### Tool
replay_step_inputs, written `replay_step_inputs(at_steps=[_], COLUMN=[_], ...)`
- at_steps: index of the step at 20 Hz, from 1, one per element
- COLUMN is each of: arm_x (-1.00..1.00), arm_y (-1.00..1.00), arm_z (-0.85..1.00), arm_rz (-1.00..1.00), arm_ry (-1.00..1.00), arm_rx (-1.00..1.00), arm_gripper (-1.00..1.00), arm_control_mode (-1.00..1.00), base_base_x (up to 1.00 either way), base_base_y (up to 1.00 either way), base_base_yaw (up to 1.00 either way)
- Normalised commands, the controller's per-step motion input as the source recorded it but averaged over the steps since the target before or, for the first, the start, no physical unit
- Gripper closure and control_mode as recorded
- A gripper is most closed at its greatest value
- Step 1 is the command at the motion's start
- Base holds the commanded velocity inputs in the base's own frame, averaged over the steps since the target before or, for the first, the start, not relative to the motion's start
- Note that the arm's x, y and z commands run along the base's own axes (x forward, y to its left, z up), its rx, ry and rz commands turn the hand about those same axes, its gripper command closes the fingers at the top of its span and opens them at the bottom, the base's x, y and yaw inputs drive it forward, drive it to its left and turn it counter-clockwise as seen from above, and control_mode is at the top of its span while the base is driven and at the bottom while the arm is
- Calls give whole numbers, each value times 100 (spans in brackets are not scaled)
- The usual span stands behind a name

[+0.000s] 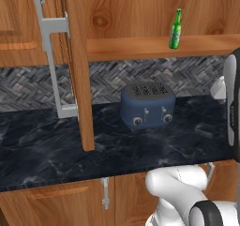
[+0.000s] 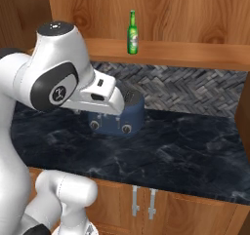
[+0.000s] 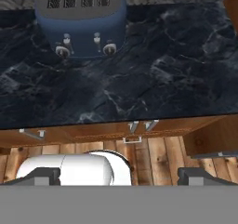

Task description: Pick the can, beer from the counter and place them in the open cabinet.

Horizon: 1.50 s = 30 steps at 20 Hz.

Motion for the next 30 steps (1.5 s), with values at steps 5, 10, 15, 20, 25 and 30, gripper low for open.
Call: replay_step_inputs(at_steps=[5, 10, 15, 20, 25, 30], arm_x=[-27, -6, -1, -6, 0, 0], arm_y=[40, 22, 0, 0, 0, 0], arm_z=[-16, -6, -1, 0, 0, 0], arm_rz=[0, 0, 0, 0, 0, 0], arm_ry=[8, 1, 0, 0, 0, 0], arm_rx=[-1, 0, 0, 0, 0, 0], arm_gripper=[-100, -100, -100, -100, -100, -100], arm_control_mode=[-100, -100, -100, -100, 100, 100], base_base_x=[0, 0, 0, 0, -53, -99], base_base_y=[0, 0, 0, 0, -22, -40], base_base_yaw=[0, 0, 0, 0, -15, -41])
